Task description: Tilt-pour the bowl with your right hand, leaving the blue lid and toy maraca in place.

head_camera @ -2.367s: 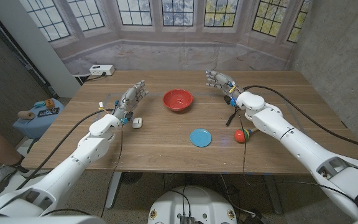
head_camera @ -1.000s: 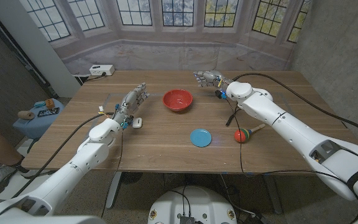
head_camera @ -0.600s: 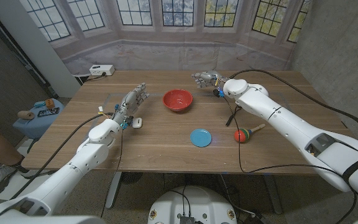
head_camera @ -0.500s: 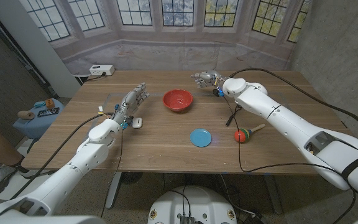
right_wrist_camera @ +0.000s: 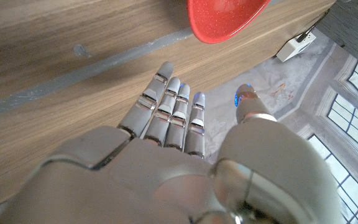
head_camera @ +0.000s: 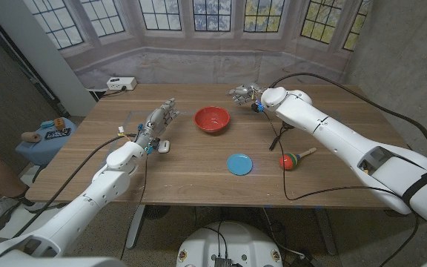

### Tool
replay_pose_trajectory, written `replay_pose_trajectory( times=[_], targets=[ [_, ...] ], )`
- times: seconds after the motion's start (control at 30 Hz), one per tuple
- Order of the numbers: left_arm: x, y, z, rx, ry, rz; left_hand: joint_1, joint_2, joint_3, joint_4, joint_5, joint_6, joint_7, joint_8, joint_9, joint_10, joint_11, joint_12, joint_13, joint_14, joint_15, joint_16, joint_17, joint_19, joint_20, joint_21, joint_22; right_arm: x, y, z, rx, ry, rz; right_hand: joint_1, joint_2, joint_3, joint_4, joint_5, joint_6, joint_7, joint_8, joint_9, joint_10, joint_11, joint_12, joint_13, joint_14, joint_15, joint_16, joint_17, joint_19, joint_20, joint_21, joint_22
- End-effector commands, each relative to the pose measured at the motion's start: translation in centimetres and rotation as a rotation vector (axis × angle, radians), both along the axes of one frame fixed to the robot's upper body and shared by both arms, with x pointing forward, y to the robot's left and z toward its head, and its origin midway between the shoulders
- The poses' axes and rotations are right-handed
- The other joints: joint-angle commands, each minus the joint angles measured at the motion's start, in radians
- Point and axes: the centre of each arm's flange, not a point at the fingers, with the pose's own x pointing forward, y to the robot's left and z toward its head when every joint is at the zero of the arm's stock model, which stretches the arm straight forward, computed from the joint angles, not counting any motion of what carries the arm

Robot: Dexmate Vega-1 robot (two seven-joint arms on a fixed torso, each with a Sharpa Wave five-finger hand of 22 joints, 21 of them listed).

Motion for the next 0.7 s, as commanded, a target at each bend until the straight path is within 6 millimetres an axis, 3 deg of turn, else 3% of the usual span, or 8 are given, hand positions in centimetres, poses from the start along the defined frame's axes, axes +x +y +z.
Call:
replay_pose_trajectory(
  times=[0.03,0.7],
  targets=[
    [-0.5,-0.5,-0.4,-0.004,-0.011,-0.009,-0.156,-0.164,0.001,-0.006,0.004,0.006,0.0,0.003,0.003,0.004,0.005,0.003,0.003,0.001,0.004,0.004,0.003,0.002,-0.003,0.0,0.001,-0.6,3.5,2.5,-0.117,0.017,-0.028,0.029,-0.003,0.012,0.0,-0.001,0.013,0.002,0.008,0.004,0.009,0.002,0.004,0.005,0.013,0.006,0.004,0.003,0.008,0.007,0.005,0.002],
    [-1.4,0.0,-1.3,-0.018,-0.017,0.004,-0.152,-0.162,-0.001,-0.013,0.004,0.006,0.002,0.003,0.003,0.004,0.007,0.003,0.003,0.003,0.006,0.005,0.003,0.003,-0.001,0.0,0.001,-0.3,6.4,3.1,-0.196,0.093,-0.052,0.084,-0.022,0.009,0.007,-0.002,0.006,0.027,-0.006,0.004,0.002,0.022,-0.009,0.006,0.011,0.033,0.001,0.006,0.004,0.031,-0.003,0.003]
  ],
)
